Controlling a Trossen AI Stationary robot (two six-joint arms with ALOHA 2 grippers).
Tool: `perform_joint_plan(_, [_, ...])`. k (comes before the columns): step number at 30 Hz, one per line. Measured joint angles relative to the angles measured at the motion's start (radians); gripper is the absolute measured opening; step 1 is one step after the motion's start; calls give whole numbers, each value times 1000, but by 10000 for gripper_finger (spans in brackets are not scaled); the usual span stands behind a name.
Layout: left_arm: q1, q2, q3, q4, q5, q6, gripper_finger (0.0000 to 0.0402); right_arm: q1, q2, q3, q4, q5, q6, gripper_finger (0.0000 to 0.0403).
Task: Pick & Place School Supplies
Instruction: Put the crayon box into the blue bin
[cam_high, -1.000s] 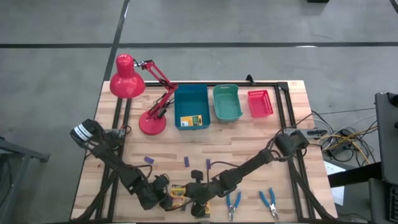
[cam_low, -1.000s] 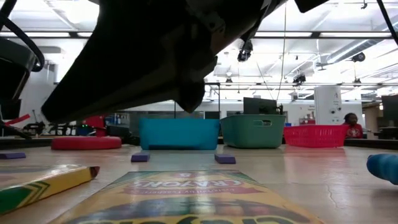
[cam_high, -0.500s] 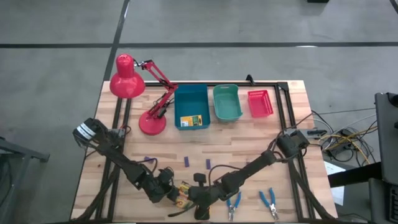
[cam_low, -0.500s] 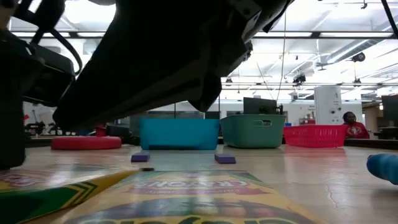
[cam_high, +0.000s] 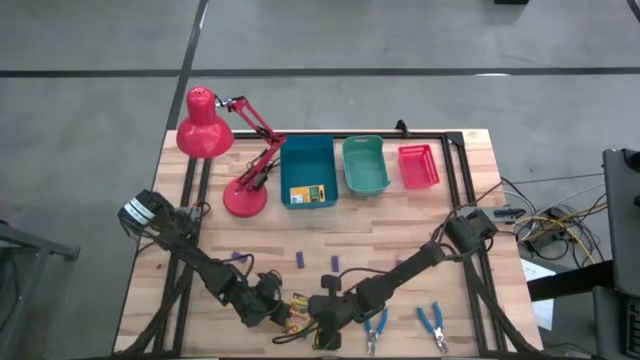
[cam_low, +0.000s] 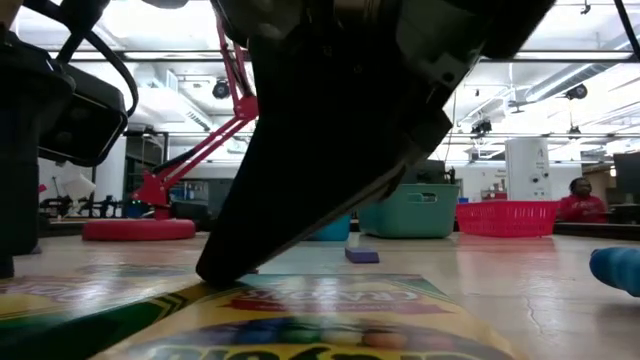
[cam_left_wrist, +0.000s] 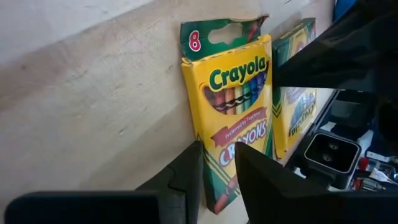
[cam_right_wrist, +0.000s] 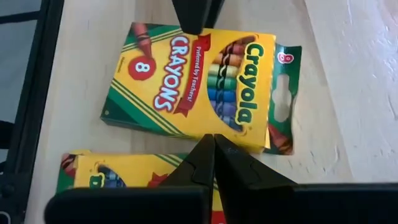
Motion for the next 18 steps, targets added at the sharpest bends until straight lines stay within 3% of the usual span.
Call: perform_joint_plan(18, [0, 0, 0, 15, -2, 0, 99, -7, 16, -1, 61, -5, -34, 8])
